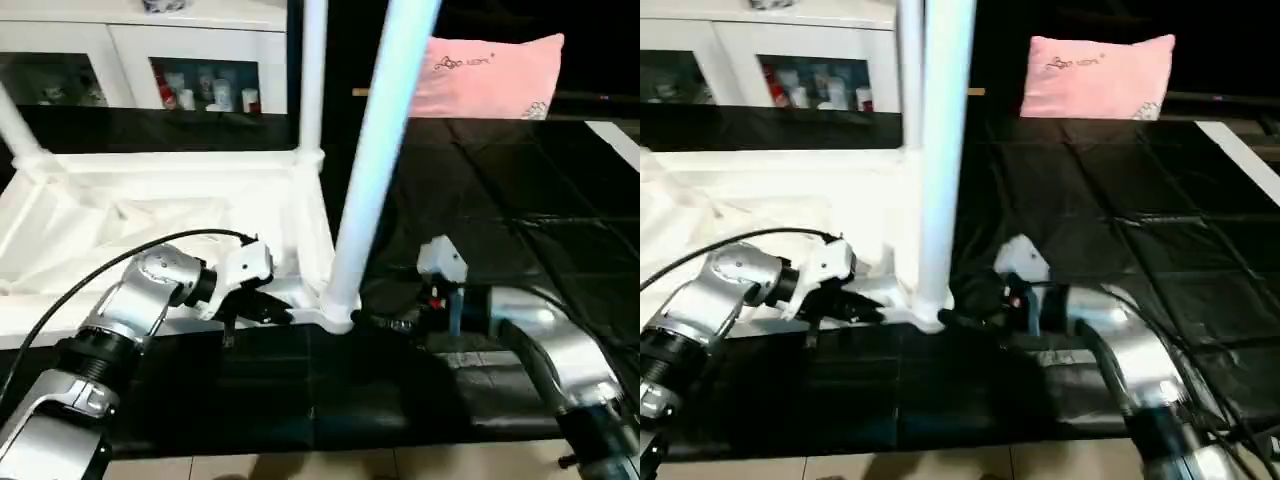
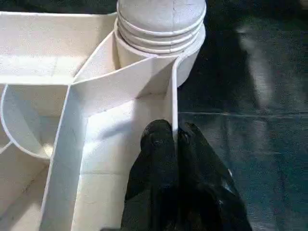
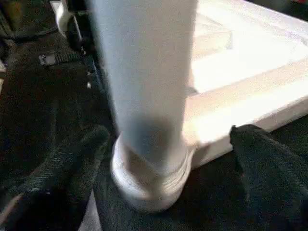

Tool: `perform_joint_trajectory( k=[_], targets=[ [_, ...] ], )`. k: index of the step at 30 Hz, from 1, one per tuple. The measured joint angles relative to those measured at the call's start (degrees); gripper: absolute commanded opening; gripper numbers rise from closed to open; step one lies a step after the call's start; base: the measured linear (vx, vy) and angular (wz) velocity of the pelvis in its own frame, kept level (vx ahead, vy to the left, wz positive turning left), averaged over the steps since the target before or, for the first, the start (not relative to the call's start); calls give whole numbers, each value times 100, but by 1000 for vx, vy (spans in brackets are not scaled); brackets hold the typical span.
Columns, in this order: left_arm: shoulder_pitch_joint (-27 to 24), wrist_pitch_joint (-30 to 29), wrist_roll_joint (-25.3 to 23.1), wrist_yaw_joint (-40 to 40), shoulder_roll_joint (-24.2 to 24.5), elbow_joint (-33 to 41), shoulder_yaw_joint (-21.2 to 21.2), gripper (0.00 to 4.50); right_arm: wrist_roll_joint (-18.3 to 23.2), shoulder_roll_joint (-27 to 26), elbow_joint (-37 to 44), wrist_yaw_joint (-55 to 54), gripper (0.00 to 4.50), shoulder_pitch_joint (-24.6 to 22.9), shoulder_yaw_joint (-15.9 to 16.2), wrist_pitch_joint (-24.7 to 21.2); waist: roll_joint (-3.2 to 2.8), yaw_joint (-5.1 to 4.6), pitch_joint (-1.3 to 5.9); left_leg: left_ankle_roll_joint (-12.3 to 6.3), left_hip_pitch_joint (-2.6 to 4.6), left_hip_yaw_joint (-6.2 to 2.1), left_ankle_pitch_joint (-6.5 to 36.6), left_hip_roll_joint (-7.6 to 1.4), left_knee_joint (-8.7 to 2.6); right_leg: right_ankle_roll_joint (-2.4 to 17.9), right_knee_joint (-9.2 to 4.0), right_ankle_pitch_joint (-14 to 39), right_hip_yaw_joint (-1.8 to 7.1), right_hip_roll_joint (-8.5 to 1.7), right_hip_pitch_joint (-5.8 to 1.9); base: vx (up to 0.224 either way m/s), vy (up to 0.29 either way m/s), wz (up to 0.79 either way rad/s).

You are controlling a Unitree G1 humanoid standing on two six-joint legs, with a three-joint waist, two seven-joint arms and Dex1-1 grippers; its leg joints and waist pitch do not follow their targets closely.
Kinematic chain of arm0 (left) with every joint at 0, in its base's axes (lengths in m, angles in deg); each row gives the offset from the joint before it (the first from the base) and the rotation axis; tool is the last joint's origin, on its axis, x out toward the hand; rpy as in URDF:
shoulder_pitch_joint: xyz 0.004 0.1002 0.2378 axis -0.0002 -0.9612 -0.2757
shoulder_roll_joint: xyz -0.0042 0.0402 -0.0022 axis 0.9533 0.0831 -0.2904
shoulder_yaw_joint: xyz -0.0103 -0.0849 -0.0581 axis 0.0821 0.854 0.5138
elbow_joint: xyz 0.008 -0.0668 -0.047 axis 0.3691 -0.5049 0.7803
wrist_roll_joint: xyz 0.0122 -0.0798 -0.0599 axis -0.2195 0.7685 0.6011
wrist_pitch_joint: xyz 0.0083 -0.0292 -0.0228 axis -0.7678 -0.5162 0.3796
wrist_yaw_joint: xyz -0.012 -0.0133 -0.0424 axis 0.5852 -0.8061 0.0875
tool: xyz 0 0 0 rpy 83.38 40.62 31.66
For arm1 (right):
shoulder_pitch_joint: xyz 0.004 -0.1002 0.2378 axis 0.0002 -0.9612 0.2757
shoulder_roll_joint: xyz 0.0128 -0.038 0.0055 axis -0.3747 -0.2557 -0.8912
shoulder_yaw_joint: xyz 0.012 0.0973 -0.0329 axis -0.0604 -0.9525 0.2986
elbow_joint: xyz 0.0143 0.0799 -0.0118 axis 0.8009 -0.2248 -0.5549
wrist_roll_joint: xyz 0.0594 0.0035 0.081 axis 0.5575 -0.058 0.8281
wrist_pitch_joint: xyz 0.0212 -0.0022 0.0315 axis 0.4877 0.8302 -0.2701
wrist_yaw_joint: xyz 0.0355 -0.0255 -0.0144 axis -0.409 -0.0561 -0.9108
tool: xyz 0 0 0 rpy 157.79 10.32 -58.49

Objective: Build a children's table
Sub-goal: Rotate leg to tighten

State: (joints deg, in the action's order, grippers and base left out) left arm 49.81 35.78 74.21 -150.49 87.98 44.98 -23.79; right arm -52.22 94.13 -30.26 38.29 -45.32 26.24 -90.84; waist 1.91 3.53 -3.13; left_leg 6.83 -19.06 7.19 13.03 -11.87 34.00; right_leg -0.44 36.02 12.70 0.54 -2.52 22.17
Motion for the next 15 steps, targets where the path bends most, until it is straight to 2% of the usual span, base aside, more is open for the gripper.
perform_joint_trajectory(
  k=[3,6,8,11,15],
  targets=[
    [-11,7,-12,-55,6,78,-78,0,-11,-35,-680,603,382,431,107,163,6,13,0,-11,-3,7,-7,0,1,0,4,0,-6,-12,0,0,0,0],
    [-5,36,-28,-103,-13,99,-125,0,-34,6,-939,1023,370,545,245,182,17,55,5,-16,-5,10,-9,0,1,2,4,1,-13,-22,0,0,0,0],
    [12,48,-32,-112,-25,99,-158,0,-83,23,-1108,1241,338,600,353,193,18,83,5,-22,-6,11,-13,0,1,2,6,1,-14,-31,0,0,0,0],
    [34,60,-33,-173,-44,99,-216,0,-121,29,-1280,1440,322,667,455,253,19,149,4,-30,-3,24,-19,-1,2,2,12,1,-16,-40,0,0,0,0],
    [83,82,-50,-213,-49,92,-238,0,-199,-50,-1820,1722,286,957,456,529,22,151,4,-49,-1,96,-44,-14,2,2,20,1,-37,-69,3,0,0,0]
  ],
)
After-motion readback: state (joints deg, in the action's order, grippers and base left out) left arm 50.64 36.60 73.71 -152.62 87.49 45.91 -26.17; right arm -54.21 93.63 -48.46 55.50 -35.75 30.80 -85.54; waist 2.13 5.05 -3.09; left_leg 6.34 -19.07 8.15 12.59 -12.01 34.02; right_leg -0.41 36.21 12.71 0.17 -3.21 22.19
